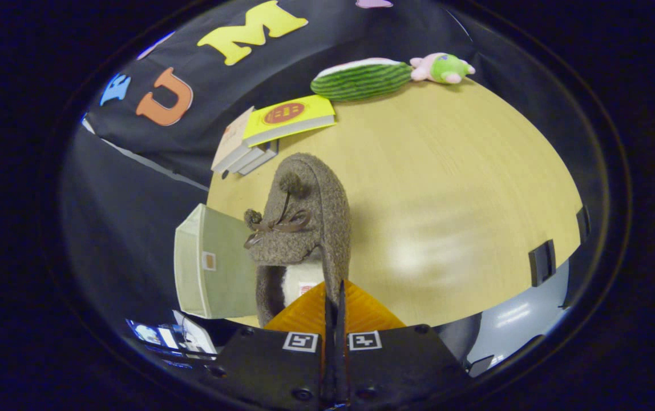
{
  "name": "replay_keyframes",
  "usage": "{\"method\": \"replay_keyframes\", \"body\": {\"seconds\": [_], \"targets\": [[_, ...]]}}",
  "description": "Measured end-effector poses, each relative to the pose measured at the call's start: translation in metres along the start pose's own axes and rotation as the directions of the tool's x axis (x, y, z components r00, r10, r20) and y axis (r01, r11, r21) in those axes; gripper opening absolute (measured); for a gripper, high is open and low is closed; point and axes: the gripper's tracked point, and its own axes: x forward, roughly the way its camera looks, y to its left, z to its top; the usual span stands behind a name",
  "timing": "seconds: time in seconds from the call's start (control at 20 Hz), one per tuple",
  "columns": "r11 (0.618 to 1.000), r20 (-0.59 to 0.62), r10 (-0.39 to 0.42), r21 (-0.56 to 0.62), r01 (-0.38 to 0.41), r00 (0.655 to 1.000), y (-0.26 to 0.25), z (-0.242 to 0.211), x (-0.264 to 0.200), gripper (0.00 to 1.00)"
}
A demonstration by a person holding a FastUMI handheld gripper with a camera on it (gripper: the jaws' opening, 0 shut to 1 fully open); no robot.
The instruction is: Open the storage box then place both shoes into the box .Put the left shoe in first, then the right shoe, with the right side of both shoes facing outward in a uniform manner.
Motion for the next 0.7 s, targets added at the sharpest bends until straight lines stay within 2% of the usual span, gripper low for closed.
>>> {"method": "replay_keyframes", "body": {"seconds": [0.2,0.4,0.7], "targets": [[0.997,0.056,0.053,-0.064,-0.05,0.997,0.085,-0.002,-0.025,0.06],[0.985,0.088,0.151,-0.096,-0.142,0.985,0.177,-0.01,-0.032,0.06],[0.976,0.037,0.153,-0.164,-0.145,0.988,0.261,-0.038,0.006,0.06]]}}
